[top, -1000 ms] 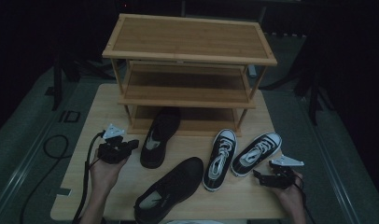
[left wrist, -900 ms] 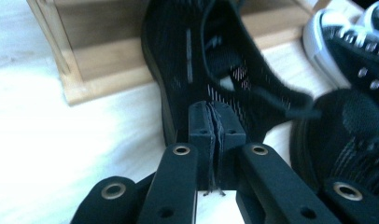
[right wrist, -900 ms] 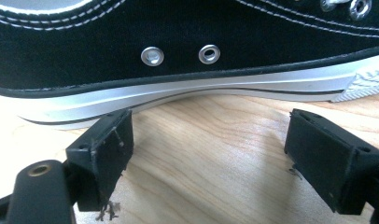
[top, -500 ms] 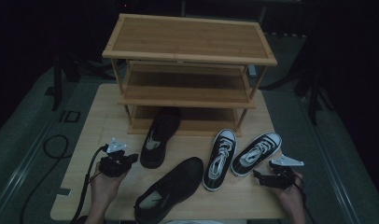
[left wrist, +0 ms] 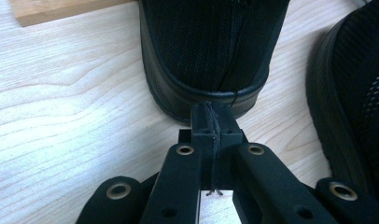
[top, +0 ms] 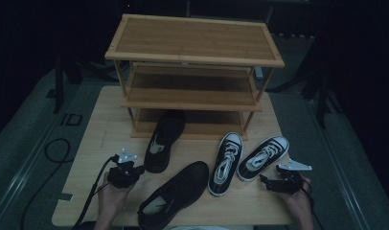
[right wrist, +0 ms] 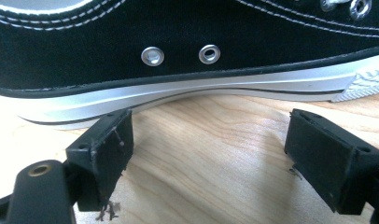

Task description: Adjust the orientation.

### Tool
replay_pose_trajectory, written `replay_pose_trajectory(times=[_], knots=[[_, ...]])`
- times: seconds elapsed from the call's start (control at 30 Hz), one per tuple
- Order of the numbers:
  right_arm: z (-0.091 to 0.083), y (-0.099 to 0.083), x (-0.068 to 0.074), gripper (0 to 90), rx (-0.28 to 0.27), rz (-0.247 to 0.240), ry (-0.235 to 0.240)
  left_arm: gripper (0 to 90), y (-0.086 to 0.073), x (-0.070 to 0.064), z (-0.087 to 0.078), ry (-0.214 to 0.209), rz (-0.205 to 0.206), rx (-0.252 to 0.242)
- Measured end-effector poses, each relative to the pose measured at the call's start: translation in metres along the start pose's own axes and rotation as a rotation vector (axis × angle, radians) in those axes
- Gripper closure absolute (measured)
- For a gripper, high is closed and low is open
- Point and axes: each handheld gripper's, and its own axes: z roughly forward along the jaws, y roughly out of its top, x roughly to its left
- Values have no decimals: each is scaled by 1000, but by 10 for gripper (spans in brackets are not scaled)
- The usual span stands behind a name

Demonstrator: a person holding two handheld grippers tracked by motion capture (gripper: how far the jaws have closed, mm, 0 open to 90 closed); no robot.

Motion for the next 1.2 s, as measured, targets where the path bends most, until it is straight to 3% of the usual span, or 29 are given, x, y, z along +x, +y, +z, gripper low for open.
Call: replay_pose_trajectory(times=[0.6, 0.9, 1.2], knots=[[0, 0, 0, 153, 0, 0, 0, 900, -5, -9, 23, -1, 27, 77], [0, 0, 0, 153, 0, -1, 0, 900, -2, -10, 25, -3, 22, 68], [0, 0, 0, 153, 0, 0, 0, 900, 14, -21, 34, -15, 38, 47]])
